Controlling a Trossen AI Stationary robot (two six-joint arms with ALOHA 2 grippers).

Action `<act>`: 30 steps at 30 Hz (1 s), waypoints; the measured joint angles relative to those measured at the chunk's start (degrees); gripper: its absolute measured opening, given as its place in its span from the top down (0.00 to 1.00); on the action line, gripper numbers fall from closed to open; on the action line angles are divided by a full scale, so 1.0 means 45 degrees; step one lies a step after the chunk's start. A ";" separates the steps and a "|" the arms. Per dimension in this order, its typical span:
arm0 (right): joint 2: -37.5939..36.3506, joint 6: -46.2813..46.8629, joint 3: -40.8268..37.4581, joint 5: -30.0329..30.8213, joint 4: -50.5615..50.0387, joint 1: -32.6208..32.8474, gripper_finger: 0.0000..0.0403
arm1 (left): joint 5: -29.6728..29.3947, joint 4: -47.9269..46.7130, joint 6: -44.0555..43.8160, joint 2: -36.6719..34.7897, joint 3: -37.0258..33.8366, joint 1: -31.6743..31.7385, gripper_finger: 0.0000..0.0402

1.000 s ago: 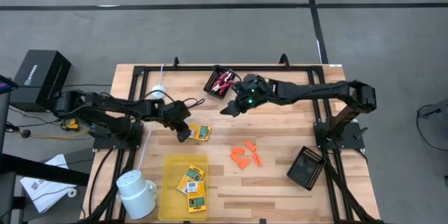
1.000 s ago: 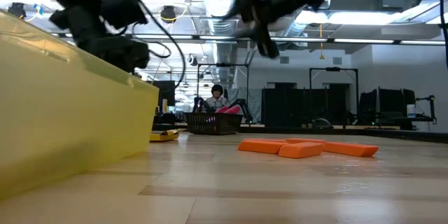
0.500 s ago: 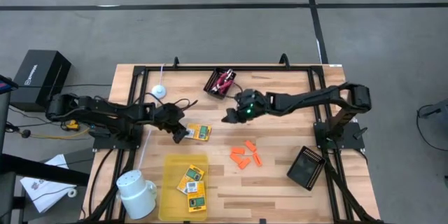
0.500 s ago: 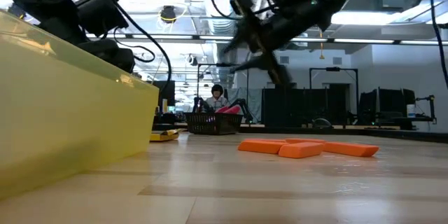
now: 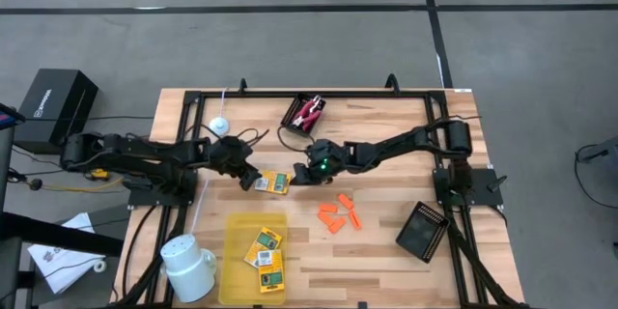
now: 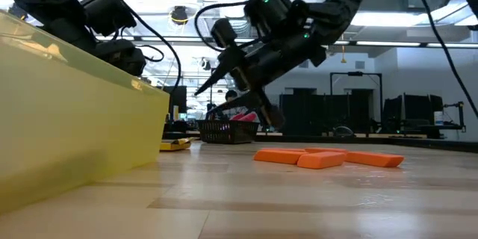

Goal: Pick & Place School Supplies
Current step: Put the yellow crayon box into the yellow bin

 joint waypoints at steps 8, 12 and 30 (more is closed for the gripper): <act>0.1029 0.0482 0.0448 -0.0058 -0.0086 0.0085 0.64 | 0.0393 -0.0139 0.0487 -0.0899 0.0000 0.1282 0.64; 0.1316 0.0727 0.0509 0.0008 -0.0077 0.0042 0.64 | 0.0724 -0.0114 0.0673 -0.1063 0.0005 0.1784 0.64; 0.1306 0.0659 0.0514 0.1053 -0.0325 -0.1051 0.64 | 0.1269 -0.0202 0.0954 -0.1091 0.0000 0.2254 0.64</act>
